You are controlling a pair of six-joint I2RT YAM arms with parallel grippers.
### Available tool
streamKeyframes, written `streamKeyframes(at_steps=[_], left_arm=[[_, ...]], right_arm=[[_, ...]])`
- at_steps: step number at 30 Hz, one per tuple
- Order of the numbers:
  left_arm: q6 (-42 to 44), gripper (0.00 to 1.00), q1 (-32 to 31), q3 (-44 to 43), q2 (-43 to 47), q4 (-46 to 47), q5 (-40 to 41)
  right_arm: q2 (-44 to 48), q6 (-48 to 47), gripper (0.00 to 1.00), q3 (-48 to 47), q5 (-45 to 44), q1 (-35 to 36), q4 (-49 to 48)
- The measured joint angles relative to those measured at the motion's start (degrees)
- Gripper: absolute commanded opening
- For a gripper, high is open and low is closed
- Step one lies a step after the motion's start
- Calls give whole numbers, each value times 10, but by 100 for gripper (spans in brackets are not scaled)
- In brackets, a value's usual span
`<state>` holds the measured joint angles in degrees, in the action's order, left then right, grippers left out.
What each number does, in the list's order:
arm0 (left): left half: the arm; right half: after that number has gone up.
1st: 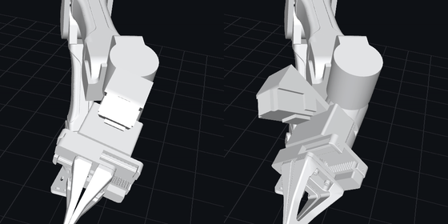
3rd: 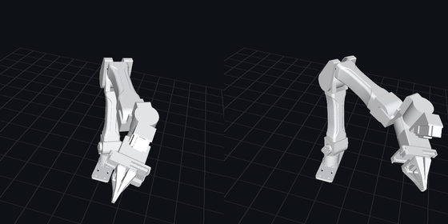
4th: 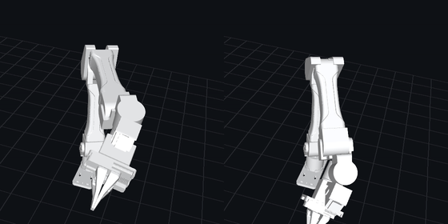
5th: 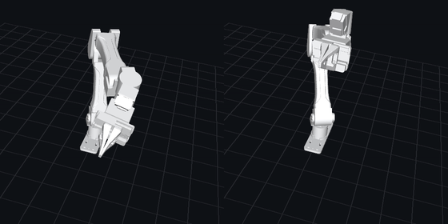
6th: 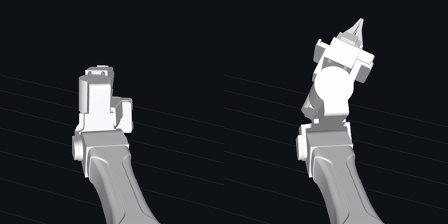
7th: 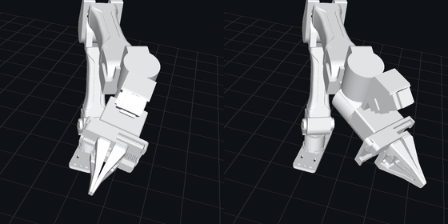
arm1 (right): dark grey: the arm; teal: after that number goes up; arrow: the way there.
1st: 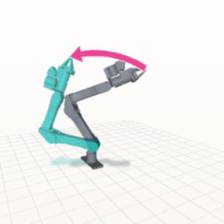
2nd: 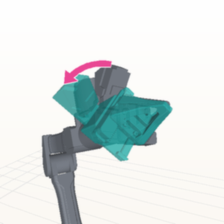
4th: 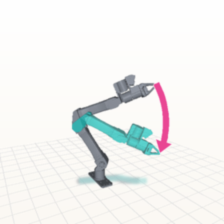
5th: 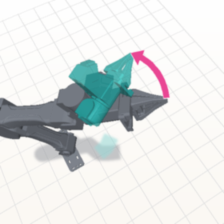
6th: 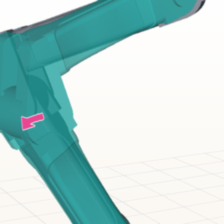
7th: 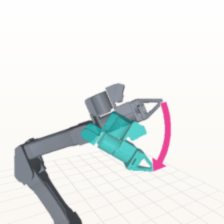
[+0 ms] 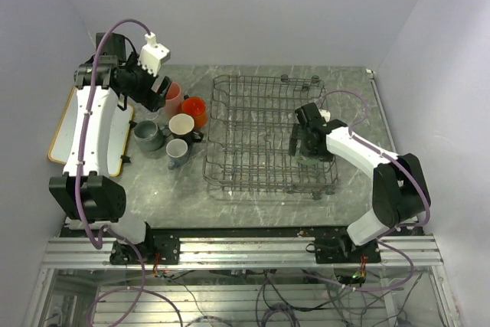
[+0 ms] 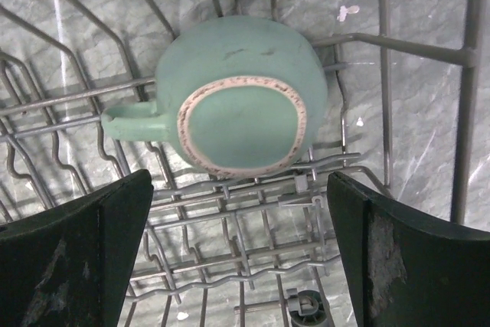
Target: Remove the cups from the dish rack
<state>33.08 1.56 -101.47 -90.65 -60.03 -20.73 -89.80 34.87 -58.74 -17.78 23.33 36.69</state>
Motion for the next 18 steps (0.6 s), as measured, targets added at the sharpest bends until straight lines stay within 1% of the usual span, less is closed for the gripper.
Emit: streamKeyframes(at_steps=[4,9,13,18], left_arm=[[-2,100,-10,7,23,-10,-12],[-2,100,-14,15,37,-27,-16],[-1,99,-14,17,38,-33,-16],[-1,98,-14,17,38,-42,-23]], right_arm=[[-4,-5,95,-2,0,14,0],[-44,-27,88,-19,-12,20,0],[-59,-35,87,-44,-33,26,14],[-59,-9,91,-124,-76,84,61]])
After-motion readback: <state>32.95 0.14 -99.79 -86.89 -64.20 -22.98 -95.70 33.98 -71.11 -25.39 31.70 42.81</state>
